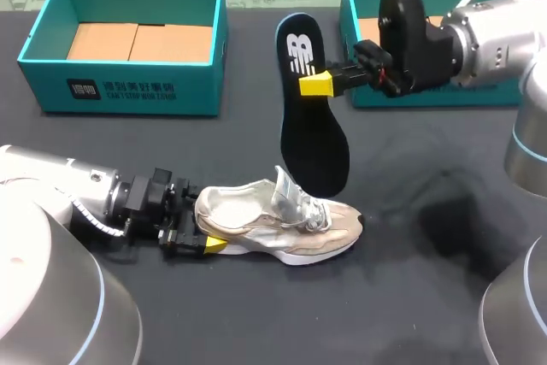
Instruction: Take the shoe out of the shoebox, open the shoe tongue, remove and reinsert the insole, then place the shoe into the shoebox
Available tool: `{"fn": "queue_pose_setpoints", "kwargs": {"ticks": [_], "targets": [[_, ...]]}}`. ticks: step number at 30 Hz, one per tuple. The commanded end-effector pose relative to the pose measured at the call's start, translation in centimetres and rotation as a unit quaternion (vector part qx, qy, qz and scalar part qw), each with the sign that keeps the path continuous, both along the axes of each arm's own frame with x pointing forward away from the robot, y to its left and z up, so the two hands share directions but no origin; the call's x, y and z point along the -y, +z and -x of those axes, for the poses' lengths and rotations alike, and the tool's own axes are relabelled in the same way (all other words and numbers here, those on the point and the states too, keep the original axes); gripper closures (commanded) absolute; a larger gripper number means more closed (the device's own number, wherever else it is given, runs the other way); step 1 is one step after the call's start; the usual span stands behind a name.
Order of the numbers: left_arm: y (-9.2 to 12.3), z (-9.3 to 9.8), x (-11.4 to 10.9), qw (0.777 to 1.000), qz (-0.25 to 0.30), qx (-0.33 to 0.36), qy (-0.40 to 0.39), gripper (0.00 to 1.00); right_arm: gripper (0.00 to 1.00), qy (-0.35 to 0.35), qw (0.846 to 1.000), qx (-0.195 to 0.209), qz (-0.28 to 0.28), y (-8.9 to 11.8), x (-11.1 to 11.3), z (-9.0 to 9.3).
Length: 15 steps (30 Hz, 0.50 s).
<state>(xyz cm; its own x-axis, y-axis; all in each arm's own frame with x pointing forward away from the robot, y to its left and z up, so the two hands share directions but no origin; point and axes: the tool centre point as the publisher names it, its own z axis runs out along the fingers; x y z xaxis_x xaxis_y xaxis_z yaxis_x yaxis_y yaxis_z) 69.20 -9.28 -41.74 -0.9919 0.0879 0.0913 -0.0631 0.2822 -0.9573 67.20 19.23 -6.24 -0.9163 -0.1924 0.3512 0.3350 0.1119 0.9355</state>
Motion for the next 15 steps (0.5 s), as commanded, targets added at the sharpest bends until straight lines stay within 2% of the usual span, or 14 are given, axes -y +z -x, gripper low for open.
{"fn": "queue_pose_setpoints", "kwargs": {"ticks": [1,7,9,15], "targets": [[-0.1,0.0,0.0,1.000,-0.001,0.000,0.000,1.00,1.00,-0.001,1.000,0.000,0.001,-0.1,-0.1,0.1],[-0.1,0.0,0.0,1.000,-0.001,0.000,0.000,1.00,1.00,-0.001,1.000,0.000,0.001,-0.1,-0.1,0.1],[-0.1,0.0,0.0,1.000,-0.001,0.000,0.000,1.00,1.00,-0.015,1.000,-0.018,-0.002,-0.1,1.1,-0.3],[-0.1,0.0,0.0,1.000,-0.001,0.000,0.000,1.00,1.00,-0.061,0.997,-0.042,-0.015,0.8,4.7,0.7]]}}
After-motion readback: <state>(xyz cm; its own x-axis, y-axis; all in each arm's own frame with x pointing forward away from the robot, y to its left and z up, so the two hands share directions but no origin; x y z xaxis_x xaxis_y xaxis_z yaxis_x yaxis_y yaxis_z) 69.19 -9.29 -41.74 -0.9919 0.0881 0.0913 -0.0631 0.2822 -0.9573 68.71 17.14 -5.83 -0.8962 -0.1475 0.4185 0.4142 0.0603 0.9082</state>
